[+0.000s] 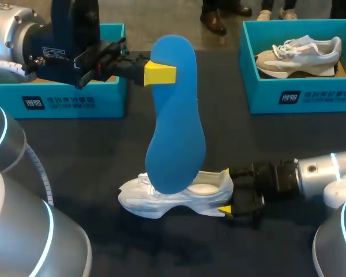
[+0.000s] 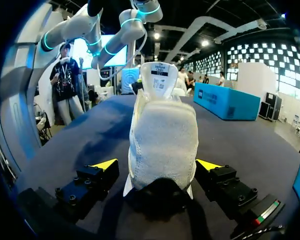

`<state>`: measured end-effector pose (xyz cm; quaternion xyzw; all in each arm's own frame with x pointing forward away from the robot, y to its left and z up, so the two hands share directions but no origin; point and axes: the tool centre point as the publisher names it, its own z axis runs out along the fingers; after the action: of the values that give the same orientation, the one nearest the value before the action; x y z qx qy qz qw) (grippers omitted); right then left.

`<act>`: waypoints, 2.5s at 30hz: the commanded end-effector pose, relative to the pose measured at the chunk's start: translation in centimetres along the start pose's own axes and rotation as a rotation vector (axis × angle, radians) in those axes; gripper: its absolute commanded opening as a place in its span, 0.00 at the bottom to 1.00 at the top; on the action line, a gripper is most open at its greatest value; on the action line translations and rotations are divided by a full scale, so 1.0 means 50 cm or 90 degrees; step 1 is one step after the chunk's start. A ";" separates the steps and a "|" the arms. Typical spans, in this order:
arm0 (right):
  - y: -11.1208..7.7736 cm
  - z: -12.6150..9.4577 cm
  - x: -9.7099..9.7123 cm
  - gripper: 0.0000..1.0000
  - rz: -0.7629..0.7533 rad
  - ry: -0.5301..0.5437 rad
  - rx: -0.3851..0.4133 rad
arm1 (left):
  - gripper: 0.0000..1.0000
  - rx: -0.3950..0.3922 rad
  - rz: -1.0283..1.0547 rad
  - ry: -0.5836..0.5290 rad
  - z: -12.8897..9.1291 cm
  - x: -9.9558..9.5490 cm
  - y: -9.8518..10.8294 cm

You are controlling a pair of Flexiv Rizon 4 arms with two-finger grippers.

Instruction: Take the shoe out of the shoebox, open the shoe tongue, remove and reinsert the insole, then place the shoe into the shoebox

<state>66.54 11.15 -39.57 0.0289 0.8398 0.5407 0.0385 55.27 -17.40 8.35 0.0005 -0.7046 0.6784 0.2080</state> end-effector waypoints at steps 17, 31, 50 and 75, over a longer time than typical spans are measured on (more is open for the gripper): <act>0.103 -0.055 0.001 1.00 -0.003 0.014 0.408 | 0.00 -0.002 0.000 0.001 0.001 -0.002 -0.001; 0.111 -0.054 -0.005 1.00 0.008 -0.012 0.603 | 0.00 -0.002 0.000 0.001 0.001 -0.002 -0.001; 0.134 -0.046 -0.010 1.00 -0.020 0.025 0.661 | 0.00 -0.002 0.000 0.001 0.001 -0.002 -0.001; 0.123 -0.037 -0.022 1.00 -0.024 0.024 0.673 | 0.00 -0.002 0.000 0.001 0.001 -0.002 -0.001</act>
<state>67.51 11.64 -32.78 0.0194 0.9989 0.0419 0.0120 55.24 -17.36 8.39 0.0007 -0.7048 0.6783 0.2078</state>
